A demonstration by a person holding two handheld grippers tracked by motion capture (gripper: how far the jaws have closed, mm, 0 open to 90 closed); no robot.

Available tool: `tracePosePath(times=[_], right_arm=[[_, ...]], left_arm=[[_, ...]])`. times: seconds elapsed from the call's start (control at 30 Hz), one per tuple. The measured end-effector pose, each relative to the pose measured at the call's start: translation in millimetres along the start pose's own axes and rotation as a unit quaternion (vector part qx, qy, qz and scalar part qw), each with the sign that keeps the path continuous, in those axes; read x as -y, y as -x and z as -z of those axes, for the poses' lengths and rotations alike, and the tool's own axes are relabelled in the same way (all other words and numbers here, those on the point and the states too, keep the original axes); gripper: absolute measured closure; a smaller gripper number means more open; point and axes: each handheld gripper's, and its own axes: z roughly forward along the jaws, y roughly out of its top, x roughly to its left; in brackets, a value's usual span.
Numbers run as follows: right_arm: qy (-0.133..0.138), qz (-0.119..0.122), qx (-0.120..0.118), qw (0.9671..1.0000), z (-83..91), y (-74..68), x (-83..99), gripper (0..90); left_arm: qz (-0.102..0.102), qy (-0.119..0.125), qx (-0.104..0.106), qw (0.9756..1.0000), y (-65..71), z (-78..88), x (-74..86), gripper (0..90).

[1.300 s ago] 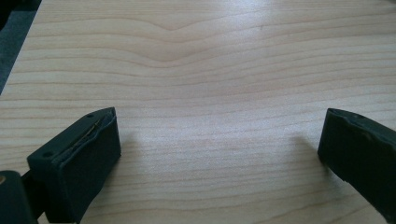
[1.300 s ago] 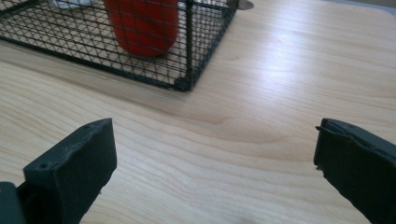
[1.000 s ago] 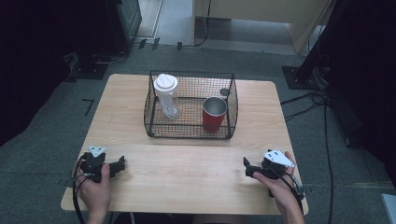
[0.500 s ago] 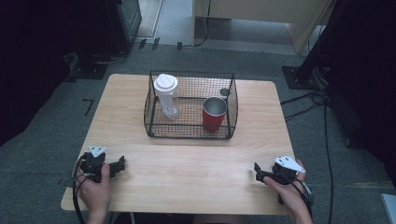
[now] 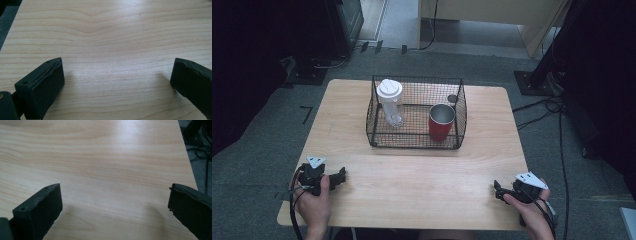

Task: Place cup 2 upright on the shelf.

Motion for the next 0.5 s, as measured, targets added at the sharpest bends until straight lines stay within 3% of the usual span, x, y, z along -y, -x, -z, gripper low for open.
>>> tracePosePath(times=[0.13, 0.23, 0.43, 0.5], right_arm=[[-0.017, 0.001, 0.002, 0.9999, 0.1, 1.1, 1.8, 0.0], [-0.026, -0.020, -0.006, 0.9995, 0.6, 2.7, 2.9, 0.0], [-0.027, -0.026, -0.005, 0.9993, 0.6, 2.9, 3.3, 0.0], [-0.027, -0.037, 0.007, 0.9989, 1.3, 3.3, 3.8, 0.0]], left_arm=[[0.000, 0.000, 0.000, 1.0000, 0.0, 0.0, 0.0, 0.0], [0.000, 0.000, 0.000, 1.0000, 0.0, 0.0, 0.1, 0.0], [0.000, 0.000, 0.000, 1.0000, 0.0, 0.0, 0.1, 0.0], [0.000, 0.000, 0.000, 1.0000, 0.0, 0.0, 0.1, 0.0]])
